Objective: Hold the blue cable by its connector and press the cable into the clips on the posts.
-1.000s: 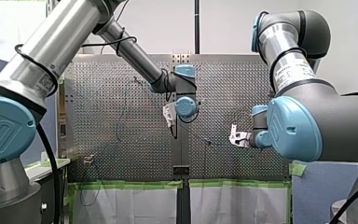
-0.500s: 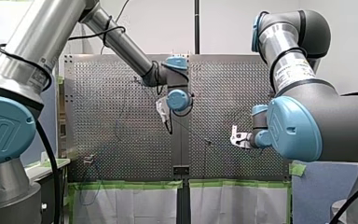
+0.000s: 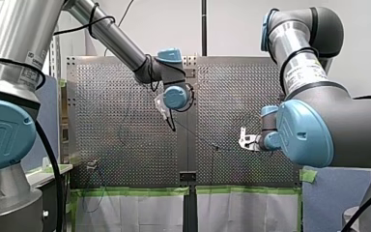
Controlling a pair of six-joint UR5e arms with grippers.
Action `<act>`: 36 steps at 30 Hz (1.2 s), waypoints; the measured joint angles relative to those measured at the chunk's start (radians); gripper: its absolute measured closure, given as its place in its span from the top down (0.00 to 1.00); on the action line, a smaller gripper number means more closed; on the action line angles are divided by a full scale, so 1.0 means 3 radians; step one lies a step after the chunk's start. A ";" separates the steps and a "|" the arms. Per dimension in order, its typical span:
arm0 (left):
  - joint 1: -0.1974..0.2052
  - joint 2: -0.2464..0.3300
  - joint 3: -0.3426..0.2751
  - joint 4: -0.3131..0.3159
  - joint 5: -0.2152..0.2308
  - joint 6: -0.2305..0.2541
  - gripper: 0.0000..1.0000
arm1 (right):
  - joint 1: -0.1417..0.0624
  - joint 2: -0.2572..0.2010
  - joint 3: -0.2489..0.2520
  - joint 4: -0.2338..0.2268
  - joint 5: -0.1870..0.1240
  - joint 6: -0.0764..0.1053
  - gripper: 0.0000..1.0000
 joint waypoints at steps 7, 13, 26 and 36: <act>-0.0011 0.0002 -0.0232 0.0233 0.0003 -0.0058 1.00 | -0.0005 -0.0158 0.0004 0.0096 0.0004 -0.0004 0.00; -0.0052 -0.0170 -0.0417 0.0417 0.0002 -0.0132 1.00 | -0.0066 -0.0330 0.0046 0.0232 0.0007 -0.0001 0.00; -0.0129 -0.0571 -0.0819 0.0818 0.0006 -0.0209 1.00 | -0.0169 -0.0731 0.0130 0.0280 0.0009 0.0002 0.00; -0.0165 -0.0719 -0.1072 0.0967 -0.0004 -0.0208 1.00 | -0.0190 -0.0888 0.0143 0.0271 -0.0003 0.0000 0.00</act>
